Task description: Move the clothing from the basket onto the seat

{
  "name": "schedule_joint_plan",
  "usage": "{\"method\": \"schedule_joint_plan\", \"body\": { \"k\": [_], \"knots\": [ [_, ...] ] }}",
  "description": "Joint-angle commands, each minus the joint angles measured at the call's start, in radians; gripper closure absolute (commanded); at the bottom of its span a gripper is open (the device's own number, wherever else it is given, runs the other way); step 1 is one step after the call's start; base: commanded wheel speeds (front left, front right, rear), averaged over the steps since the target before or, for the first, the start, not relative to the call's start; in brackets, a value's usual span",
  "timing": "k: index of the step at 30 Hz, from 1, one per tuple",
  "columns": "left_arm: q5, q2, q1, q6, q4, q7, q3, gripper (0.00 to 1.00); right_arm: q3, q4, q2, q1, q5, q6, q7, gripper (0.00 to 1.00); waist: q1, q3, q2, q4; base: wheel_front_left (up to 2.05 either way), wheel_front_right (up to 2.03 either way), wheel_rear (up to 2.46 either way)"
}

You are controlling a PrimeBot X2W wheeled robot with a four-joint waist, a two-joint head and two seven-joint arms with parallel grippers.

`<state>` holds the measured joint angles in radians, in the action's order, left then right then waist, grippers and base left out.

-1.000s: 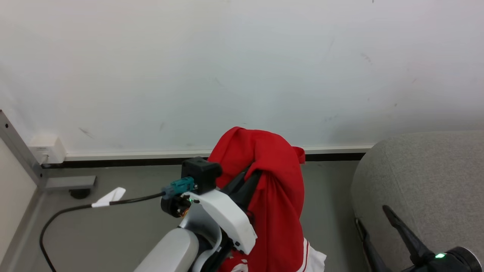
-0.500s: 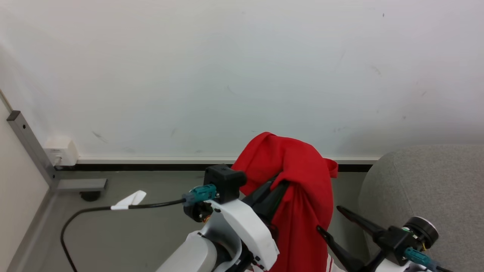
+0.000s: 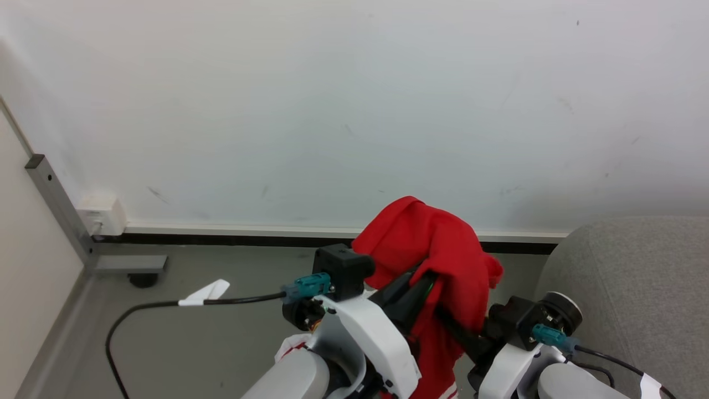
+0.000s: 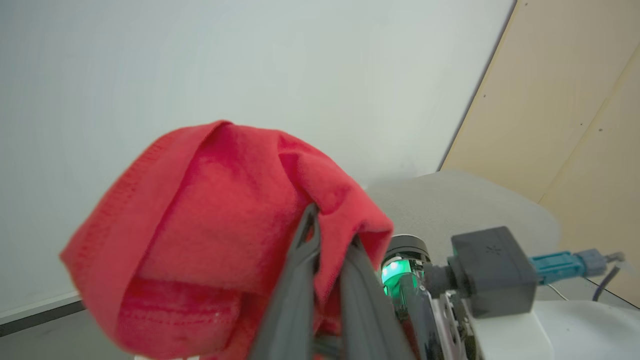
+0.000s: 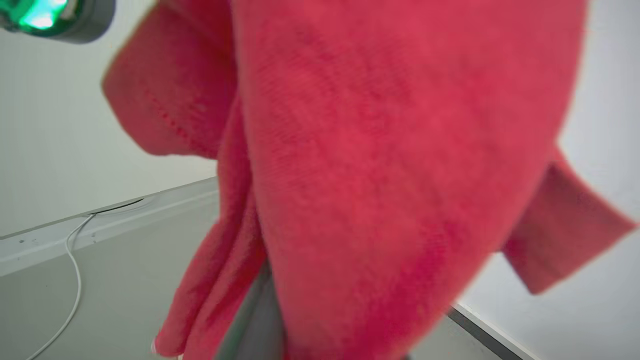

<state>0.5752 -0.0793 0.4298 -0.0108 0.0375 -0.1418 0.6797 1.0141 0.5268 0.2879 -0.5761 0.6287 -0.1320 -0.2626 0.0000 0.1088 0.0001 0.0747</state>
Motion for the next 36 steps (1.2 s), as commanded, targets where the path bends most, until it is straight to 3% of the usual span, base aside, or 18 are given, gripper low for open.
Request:
{"method": "schedule_joint_plan", "body": {
  "k": [1,5,6,7,8,27,36],
  "knots": [
    [0.004,-0.001,0.001,-0.005,0.010,0.011,-0.007,1.00,-0.026,-0.004,-0.003,0.007,0.015,0.002,-0.003,1.00,0.0000,-0.001,-0.0001,0.007,0.00,0.00,0.00],
    [0.006,-0.011,-0.007,-0.014,0.030,0.019,-0.017,1.00,-0.078,-0.034,-0.005,0.039,0.022,0.002,-0.003,1.00,0.0000,-0.001,-0.0001,0.015,0.00,0.00,0.00],
    [0.002,-0.016,-0.008,-0.016,0.036,0.021,-0.019,0.80,-0.099,-0.041,-0.006,0.046,0.029,0.002,-0.003,1.00,0.0000,0.000,-0.0001,0.016,0.00,0.00,0.00],
    [0.001,-0.018,-0.011,-0.017,0.043,0.022,-0.020,0.50,-0.117,-0.050,-0.007,0.054,0.036,0.002,-0.003,1.00,0.0000,0.000,-0.0001,0.016,0.00,0.00,0.00],
    [0.005,-0.020,-0.015,-0.019,0.051,0.024,-0.022,0.00,-0.131,-0.060,-0.009,0.063,0.043,0.002,-0.003,1.00,0.0000,0.000,-0.0001,0.017,0.00,0.00,0.00],
    [0.005,-0.049,-0.094,0.012,0.162,0.118,0.001,0.00,-0.390,-0.141,0.043,0.127,0.127,0.002,-0.003,1.00,0.0000,-0.021,-0.0001,0.011,0.00,0.00,0.00],
    [-0.015,-0.040,-0.095,0.023,0.206,0.196,0.009,0.00,-0.416,-0.153,0.061,0.142,0.120,0.002,-0.003,1.00,0.0000,-0.027,-0.0001,0.003,0.00,0.00,0.00]
  ]
}}
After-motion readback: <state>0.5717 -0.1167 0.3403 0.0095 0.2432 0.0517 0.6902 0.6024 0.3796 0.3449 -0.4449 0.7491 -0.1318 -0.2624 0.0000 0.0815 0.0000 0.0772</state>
